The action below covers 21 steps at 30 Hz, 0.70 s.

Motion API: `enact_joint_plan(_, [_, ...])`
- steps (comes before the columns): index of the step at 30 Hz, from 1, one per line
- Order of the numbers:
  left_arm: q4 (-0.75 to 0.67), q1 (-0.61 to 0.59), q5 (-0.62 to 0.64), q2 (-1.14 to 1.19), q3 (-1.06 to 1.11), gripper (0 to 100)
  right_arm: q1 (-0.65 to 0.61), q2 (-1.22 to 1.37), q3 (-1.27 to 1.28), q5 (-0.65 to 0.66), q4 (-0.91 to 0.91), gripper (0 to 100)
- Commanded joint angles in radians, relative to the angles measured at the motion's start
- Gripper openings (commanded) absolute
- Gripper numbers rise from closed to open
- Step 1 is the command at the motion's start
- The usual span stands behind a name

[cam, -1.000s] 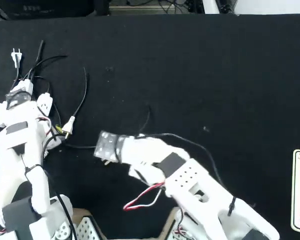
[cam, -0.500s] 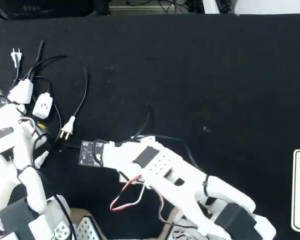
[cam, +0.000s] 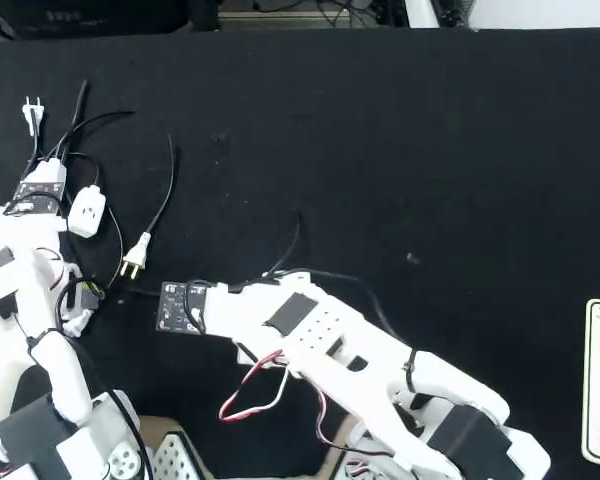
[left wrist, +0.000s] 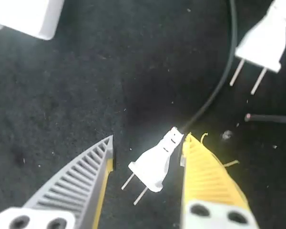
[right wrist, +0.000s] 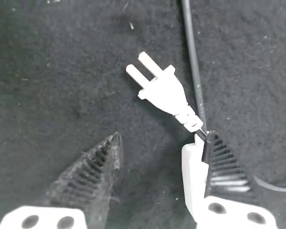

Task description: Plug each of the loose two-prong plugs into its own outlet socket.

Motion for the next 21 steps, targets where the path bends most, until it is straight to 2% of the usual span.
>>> enact_joint_plan(1, [-0.064,-0.007,-0.080,-0.005,0.019,23,-0.008,0.002,-0.018,0.003,-0.021,26.5])
enact_joint_plan(8, [-0.178,-0.022,-0.153,-0.006,0.119,23,-0.008,0.004,-0.018,0.003,-0.020,26.5])
enact_joint_plan(16, [-0.331,-0.191,-0.153,-0.006,0.053,23,-0.008,0.004,-0.013,0.003,-0.020,26.5])
enact_joint_plan(21, [-0.358,-0.214,-0.153,-0.012,0.033,23,-0.008,0.002,-0.004,0.003,-0.026,26.5])
